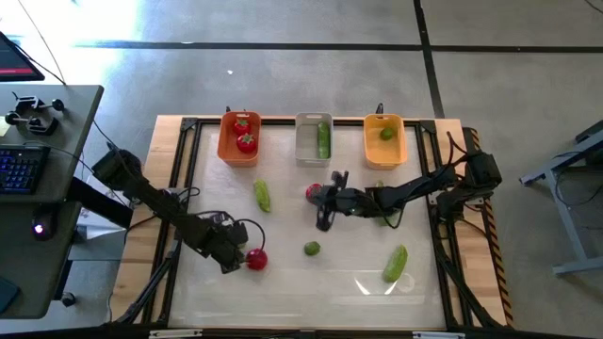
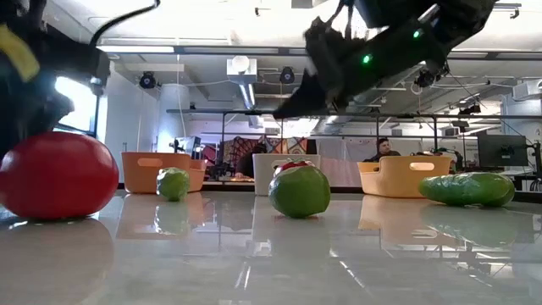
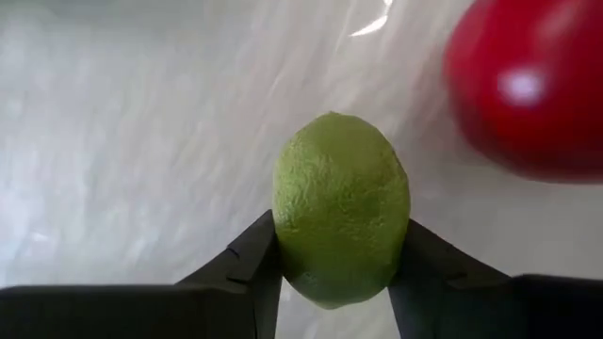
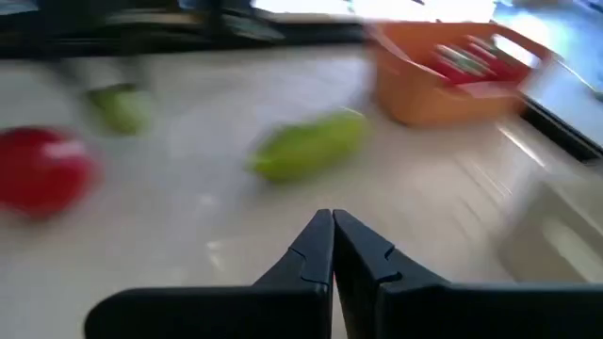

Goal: Sort produce into baskets
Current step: Put the bottom left lime into the yellow bin

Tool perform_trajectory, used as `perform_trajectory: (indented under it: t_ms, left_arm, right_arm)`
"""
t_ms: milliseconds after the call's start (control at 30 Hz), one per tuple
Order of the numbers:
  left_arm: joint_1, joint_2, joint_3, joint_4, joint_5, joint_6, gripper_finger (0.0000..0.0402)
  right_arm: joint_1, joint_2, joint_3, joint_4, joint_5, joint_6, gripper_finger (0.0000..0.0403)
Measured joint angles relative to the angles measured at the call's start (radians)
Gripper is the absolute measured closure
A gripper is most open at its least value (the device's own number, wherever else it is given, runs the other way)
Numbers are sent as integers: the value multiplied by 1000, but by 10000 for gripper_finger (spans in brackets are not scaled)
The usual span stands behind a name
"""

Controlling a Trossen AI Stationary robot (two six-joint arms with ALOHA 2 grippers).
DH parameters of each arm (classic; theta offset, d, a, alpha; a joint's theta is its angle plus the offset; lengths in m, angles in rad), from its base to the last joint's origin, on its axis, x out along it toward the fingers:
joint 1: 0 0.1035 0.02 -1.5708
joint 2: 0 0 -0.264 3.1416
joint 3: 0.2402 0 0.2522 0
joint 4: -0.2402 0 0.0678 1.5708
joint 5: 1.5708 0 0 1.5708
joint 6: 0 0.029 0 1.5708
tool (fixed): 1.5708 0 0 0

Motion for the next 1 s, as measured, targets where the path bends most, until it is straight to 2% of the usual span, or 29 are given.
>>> perform_trajectory:
  t_ms: [67,200,367,533,800,900,1000]
  left_arm:
    - [0,-53,0,5,-1,30,276]
    - [16,-169,0,69,6,70,276]
    - [83,-263,0,200,88,91,276]
    - [168,-262,0,383,232,177,276]
    - [277,-227,0,523,428,257,276]
    - [293,-225,0,563,472,269,276]
    - [304,-225,0,592,515,272,276]
  right_arm:
    - [34,0,0,46,-38,-78,401]
    - [113,0,0,163,-41,-242,387]
    - [194,0,49,219,-42,-342,350]
    - [240,49,179,93,-52,-365,295]
    - [280,179,405,-118,-17,-421,192]
    - [287,201,455,-168,1,-451,169]
    - [289,221,481,-172,46,-480,162]
